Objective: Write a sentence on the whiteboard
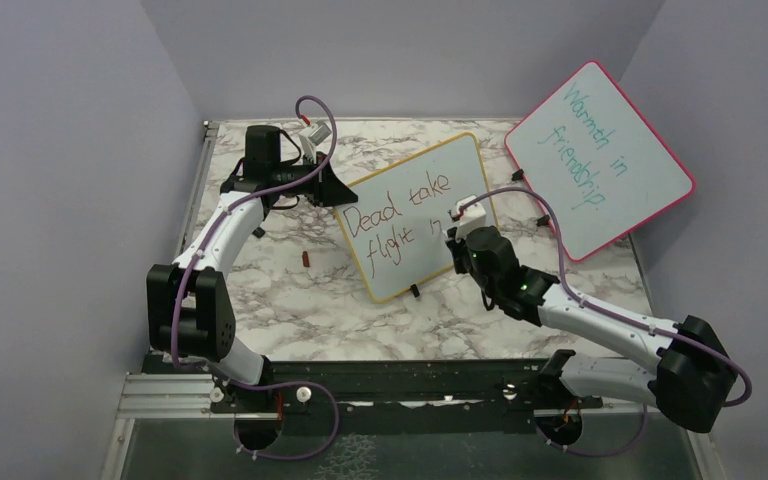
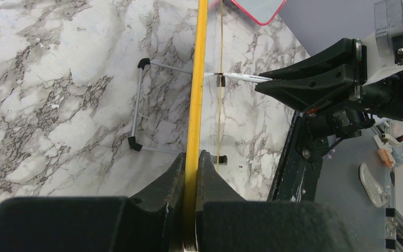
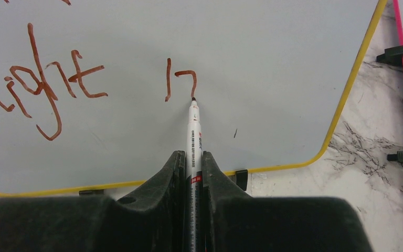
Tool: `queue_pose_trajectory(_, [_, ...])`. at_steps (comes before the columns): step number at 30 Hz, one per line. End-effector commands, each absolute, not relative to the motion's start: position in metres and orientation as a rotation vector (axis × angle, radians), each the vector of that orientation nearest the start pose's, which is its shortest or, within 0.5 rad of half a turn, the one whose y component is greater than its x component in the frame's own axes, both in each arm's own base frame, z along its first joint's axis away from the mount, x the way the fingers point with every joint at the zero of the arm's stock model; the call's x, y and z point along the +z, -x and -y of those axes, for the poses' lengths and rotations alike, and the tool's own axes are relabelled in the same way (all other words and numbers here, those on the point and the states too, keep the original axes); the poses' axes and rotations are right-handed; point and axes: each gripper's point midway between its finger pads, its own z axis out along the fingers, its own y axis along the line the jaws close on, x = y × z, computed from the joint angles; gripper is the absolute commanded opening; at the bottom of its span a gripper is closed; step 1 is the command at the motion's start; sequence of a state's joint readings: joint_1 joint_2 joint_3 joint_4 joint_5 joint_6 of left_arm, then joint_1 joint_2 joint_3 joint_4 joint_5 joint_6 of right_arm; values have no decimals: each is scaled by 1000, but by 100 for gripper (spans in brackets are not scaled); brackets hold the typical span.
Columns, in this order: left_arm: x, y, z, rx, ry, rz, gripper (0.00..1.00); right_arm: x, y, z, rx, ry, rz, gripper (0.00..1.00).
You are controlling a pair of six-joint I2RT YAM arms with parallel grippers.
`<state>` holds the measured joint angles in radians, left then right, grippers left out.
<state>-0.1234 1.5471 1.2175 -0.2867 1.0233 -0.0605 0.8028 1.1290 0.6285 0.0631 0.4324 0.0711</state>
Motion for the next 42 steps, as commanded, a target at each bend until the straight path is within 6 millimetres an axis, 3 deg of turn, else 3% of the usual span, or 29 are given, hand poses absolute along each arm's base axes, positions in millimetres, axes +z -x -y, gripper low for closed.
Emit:
queue_pose_trajectory(1, [171, -379, 165, -947, -548, -2151, 0, 152, -290, -194, 134, 429, -1919, 0])
queue_pose_trajectory(15, [172, -378, 165, -947, -550, -2148, 0, 176, -307, -190, 122, 350, -1831, 1])
queue_pose_trajectory(28, [173, -378, 165, -948, -552, -2146, 0, 176, -312, -197, 166, 365, -1822, 1])
queue_pose_trajectory(42, [173, -378, 165, -947, -552, -2146, 0, 161, -306, -200, 181, 413, -1875, 0])
